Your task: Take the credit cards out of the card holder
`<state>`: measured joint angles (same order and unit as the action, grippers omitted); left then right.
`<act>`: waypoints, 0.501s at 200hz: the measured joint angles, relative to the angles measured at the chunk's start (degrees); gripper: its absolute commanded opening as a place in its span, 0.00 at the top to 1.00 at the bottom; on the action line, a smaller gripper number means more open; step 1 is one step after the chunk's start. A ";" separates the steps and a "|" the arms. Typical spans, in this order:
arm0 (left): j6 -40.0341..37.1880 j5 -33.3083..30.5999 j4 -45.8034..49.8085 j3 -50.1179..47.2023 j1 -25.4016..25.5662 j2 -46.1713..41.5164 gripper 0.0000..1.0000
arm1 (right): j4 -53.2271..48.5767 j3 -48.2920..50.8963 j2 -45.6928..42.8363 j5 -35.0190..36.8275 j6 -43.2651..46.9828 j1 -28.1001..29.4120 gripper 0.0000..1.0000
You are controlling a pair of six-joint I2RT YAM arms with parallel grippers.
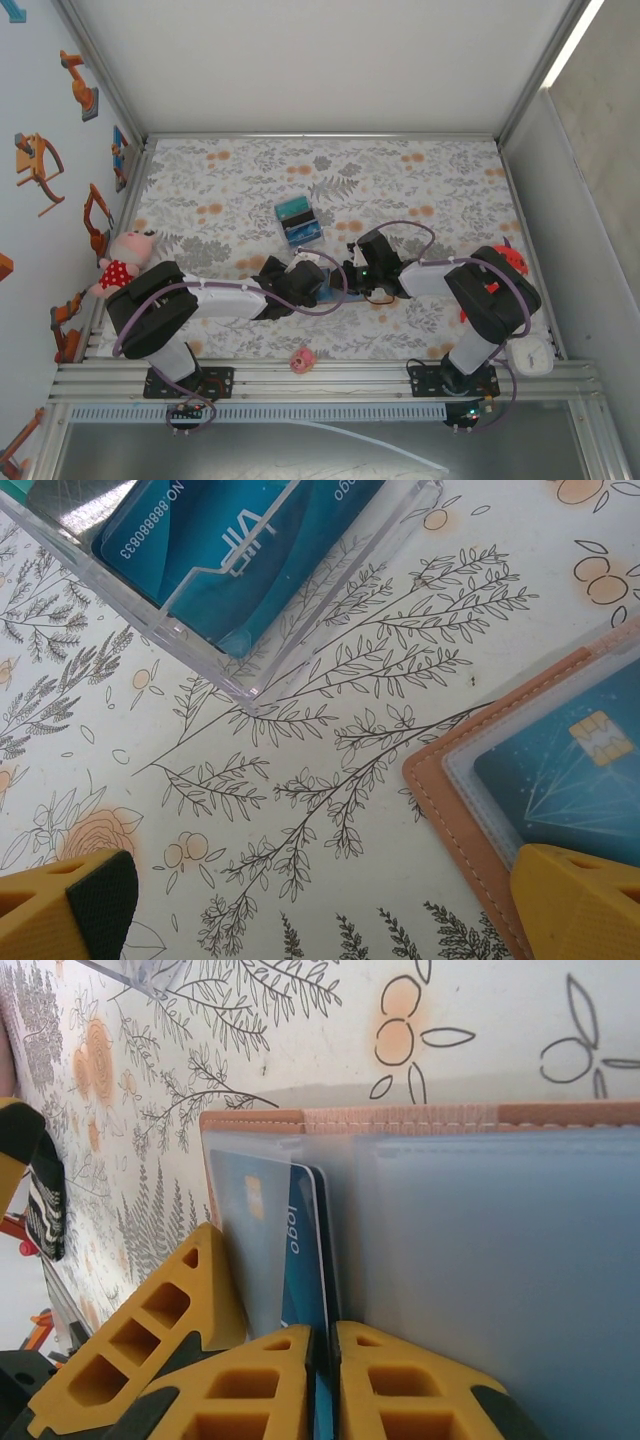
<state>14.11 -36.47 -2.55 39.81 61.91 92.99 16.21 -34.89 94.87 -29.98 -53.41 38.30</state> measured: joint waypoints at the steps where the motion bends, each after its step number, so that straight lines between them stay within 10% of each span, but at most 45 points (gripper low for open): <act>1: -0.02 -0.02 0.02 0.02 0.00 0.00 0.03 | 0.00 0.02 0.00 -0.02 -0.09 0.00 0.95; 100: 0.00 0.24 0.76 0.59 0.70 0.00 0.03 | -5.79 -0.15 -2.75 1.57 1.97 0.07 1.00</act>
<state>14.11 -36.23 -1.78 40.40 62.61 92.99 10.41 -35.05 92.12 -28.40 -51.44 38.37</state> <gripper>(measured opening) 0.970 0.038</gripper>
